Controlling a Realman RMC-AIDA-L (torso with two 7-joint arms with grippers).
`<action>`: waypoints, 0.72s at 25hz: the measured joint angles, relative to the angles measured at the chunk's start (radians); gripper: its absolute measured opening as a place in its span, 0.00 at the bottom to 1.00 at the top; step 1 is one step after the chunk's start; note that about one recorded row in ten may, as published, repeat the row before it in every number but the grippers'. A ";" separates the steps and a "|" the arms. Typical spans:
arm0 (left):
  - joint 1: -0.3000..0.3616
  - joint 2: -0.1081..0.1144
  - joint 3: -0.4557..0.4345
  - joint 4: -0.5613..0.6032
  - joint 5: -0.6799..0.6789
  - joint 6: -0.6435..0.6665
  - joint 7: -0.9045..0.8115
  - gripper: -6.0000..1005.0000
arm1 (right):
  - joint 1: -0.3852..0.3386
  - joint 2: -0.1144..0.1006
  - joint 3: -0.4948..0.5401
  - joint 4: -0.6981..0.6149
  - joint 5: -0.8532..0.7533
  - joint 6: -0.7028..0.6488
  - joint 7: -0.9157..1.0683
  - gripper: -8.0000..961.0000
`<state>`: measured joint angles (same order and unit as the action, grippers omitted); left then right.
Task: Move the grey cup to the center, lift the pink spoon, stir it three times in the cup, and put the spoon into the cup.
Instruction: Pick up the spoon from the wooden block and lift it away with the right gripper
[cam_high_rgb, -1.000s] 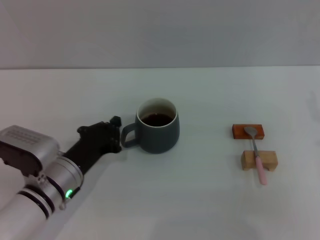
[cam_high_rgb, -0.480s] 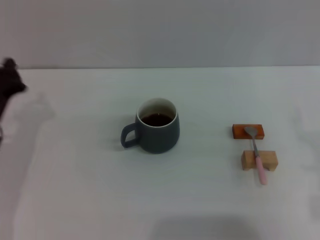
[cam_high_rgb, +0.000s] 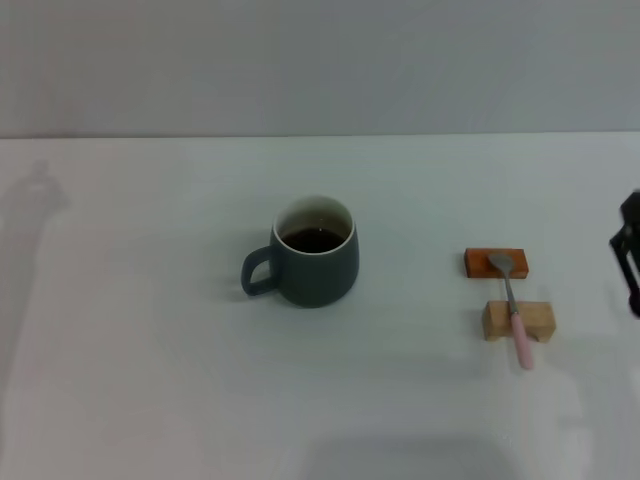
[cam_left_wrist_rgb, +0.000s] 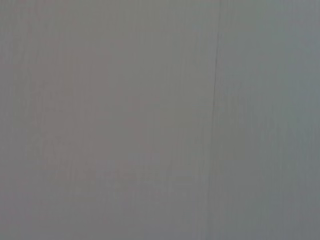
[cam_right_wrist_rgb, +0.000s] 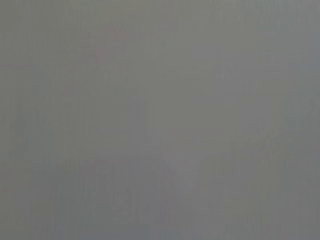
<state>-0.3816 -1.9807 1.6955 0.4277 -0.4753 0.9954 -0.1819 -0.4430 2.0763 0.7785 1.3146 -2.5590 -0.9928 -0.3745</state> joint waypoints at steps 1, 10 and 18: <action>-0.002 0.001 0.000 0.000 0.000 -0.001 0.007 0.00 | 0.001 -0.001 -0.020 -0.015 0.025 -0.011 -0.012 0.79; -0.018 -0.002 -0.010 0.000 0.026 0.002 0.045 0.00 | 0.029 -0.006 -0.188 -0.109 0.277 -0.118 -0.170 0.79; -0.009 -0.006 -0.014 0.013 0.045 0.002 0.042 0.00 | 0.118 -0.015 -0.239 -0.186 0.433 -0.110 -0.162 0.79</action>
<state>-0.3910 -1.9863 1.6814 0.4407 -0.4302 0.9977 -0.1398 -0.3254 2.0613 0.5395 1.1289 -2.1262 -1.1031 -0.5363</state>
